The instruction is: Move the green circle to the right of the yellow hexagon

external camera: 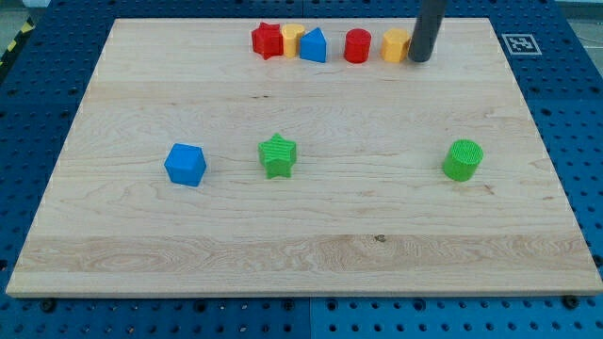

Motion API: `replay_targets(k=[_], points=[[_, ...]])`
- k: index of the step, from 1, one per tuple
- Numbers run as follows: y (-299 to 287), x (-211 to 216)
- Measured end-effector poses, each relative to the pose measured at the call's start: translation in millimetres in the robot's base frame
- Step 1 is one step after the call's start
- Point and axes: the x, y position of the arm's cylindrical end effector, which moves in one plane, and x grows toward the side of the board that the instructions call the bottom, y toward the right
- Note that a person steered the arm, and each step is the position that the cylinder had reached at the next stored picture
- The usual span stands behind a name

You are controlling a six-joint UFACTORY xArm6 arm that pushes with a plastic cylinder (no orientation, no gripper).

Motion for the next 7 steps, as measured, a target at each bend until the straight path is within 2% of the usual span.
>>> replay_targets(k=[1, 4, 6, 7], points=[[-48, 0], [-69, 12], [-162, 14], [-177, 43]])
